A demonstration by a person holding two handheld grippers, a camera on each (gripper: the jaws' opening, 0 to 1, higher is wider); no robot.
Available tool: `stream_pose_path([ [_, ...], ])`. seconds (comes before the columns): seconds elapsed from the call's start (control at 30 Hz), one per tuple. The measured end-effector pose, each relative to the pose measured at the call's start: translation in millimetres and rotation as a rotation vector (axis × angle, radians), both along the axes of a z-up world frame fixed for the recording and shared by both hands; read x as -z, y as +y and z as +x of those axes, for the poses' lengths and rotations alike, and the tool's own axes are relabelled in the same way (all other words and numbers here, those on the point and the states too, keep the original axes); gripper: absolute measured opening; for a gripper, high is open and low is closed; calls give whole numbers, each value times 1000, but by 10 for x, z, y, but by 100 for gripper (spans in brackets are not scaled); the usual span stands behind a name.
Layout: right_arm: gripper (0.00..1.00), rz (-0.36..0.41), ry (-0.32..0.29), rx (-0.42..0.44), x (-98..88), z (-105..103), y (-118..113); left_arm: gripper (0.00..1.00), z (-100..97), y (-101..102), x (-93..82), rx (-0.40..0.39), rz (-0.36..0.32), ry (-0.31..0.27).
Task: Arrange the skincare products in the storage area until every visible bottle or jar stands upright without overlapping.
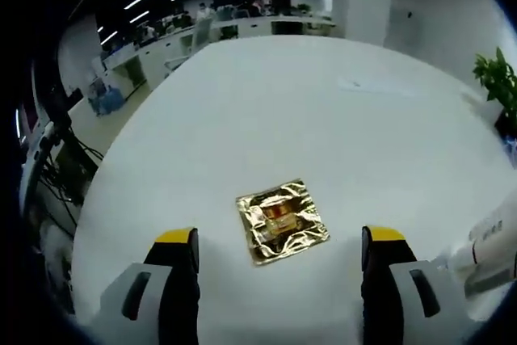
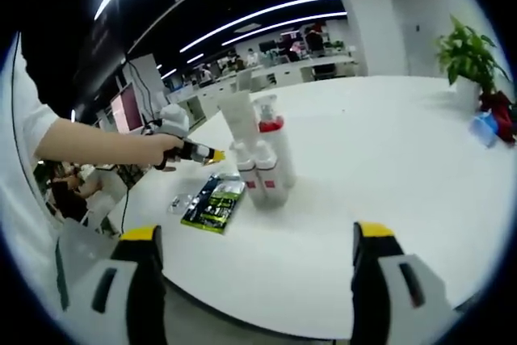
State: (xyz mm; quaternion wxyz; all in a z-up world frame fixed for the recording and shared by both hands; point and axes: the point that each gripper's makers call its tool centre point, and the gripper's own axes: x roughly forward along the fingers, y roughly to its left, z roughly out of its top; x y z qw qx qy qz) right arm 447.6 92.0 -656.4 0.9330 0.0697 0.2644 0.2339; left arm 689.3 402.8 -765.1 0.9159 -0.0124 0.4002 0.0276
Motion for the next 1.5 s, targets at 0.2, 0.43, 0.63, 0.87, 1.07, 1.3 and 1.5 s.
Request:
stream_pose_path([
  [0.2, 98, 2, 3, 7, 6, 4, -11, 70, 15, 15, 14, -61, -18, -3],
  [0.43, 98, 3, 4, 12, 7, 7, -19, 64, 6, 32, 41, -88, -25, 7],
  [0.63, 98, 1, 4, 12, 7, 6, -18, 61, 3, 54, 38, -72, -13, 11],
  [0.87, 98, 3, 1, 17, 3, 10, -27, 36, 43, -41, 6, 10, -6, -7],
  [1.07, 98, -2, -1, 12, 0, 6, -19, 36, 45, -62, 34, 0, -23, -2],
  [1.3, 98, -1, -3, 12, -3, 8, -18, 34, 115, -32, -57, 43, 4, -39],
  [1.5, 98, 2, -8, 14, -12, 13, -19, 34, 113, 23, -178, 51, -5, -63],
])
